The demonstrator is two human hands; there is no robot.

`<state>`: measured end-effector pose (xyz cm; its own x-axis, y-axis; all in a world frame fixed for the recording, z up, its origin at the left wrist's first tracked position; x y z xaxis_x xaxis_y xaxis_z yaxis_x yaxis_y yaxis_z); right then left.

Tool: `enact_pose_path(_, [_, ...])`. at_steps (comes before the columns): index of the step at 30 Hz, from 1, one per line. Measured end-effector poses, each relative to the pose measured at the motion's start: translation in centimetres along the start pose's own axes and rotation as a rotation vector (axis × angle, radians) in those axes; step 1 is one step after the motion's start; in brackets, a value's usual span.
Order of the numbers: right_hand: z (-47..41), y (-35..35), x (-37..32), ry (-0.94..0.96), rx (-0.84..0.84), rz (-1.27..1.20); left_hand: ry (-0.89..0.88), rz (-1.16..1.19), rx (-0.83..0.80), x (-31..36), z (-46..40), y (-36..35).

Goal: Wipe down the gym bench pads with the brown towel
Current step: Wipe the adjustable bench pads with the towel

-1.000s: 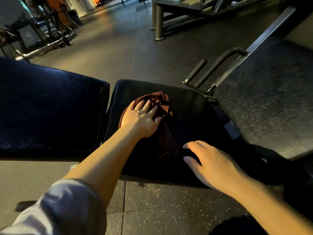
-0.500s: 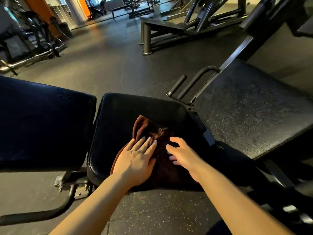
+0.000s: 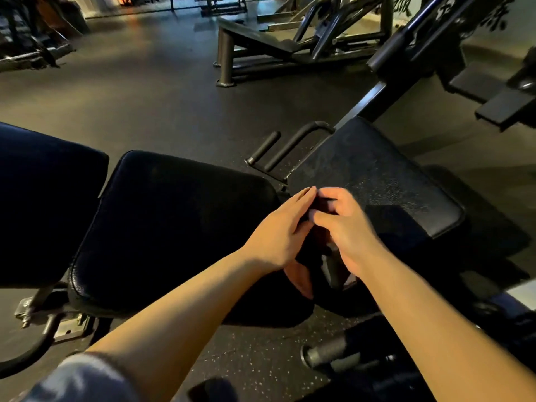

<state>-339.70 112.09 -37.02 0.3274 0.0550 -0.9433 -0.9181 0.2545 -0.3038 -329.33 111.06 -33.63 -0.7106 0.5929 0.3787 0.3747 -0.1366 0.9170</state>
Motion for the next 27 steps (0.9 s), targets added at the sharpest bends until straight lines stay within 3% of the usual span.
enact_pose_path(4, [-1.5, 3.0, -7.6, 0.250, 0.072, 0.162, -0.028, 0.030, 0.062, 1.8, -4.0, 1.1])
enact_pose_path(7, [-2.7, 8.0, -12.6, 0.454, 0.257, 0.355, -0.046, -0.027, 0.087, 1.4, -8.4, 1.4])
enact_pose_path(9, [-3.6, 11.6, -14.4, 0.495, 0.376, 0.556, -0.045, -0.038, 0.048, 0.9, -10.7, 0.2])
enact_pose_path(10, [-4.2, 13.0, -14.2, 0.461, 0.382, 0.712, -0.030, -0.037, -0.007, 0.5, -11.4, -1.1])
enact_pose_path(12, [-5.4, 14.7, -11.0, 0.243, 0.240, 1.050, 0.023, -0.127, -0.168, -0.5, -12.1, -5.0])
enact_pose_path(14, [-5.0, 16.1, -6.9, 0.018, 0.117, 1.329, 0.042, -0.377, -0.320, -0.8, -12.2, -8.6])
enact_pose_path(15, [-4.7, 16.5, -5.7, 0.009, 0.105, 1.433, -0.009, -0.499, -0.328, -0.1, -12.4, -9.7])
enact_pose_path(17, [-4.2, 16.5, -5.0, 0.105, 0.136, 1.552, -0.227, -0.620, -0.175, 2.9, -13.0, -10.7])
enact_pose_path(19, [-4.1, 16.6, -5.1, 0.204, 0.181, 1.568, -0.397, -0.539, -0.006, 5.9, -13.1, -11.1])
enact_pose_path(22, [-3.8, 16.8, -4.7, 0.308, 0.194, 1.546, -0.450, -0.357, 0.053, 7.3, -13.4, -13.3])
enact_pose_path(27, [-3.9, 16.9, -5.2, 0.290, 0.226, 1.460, -0.508, -0.296, 0.186, 7.0, -13.9, -15.3])
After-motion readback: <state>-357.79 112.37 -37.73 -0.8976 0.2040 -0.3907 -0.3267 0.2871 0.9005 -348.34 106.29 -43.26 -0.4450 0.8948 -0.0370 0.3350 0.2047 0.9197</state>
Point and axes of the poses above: each hand's wrist, its own z-axis away from the middle knuckle, its own y-axis out of the back of the hand, x = y × z, the point moved 9 cm from there along -z, towards the middle knuckle, and after that the axes turned 15 degrees about -z, right-handed, at the moved point
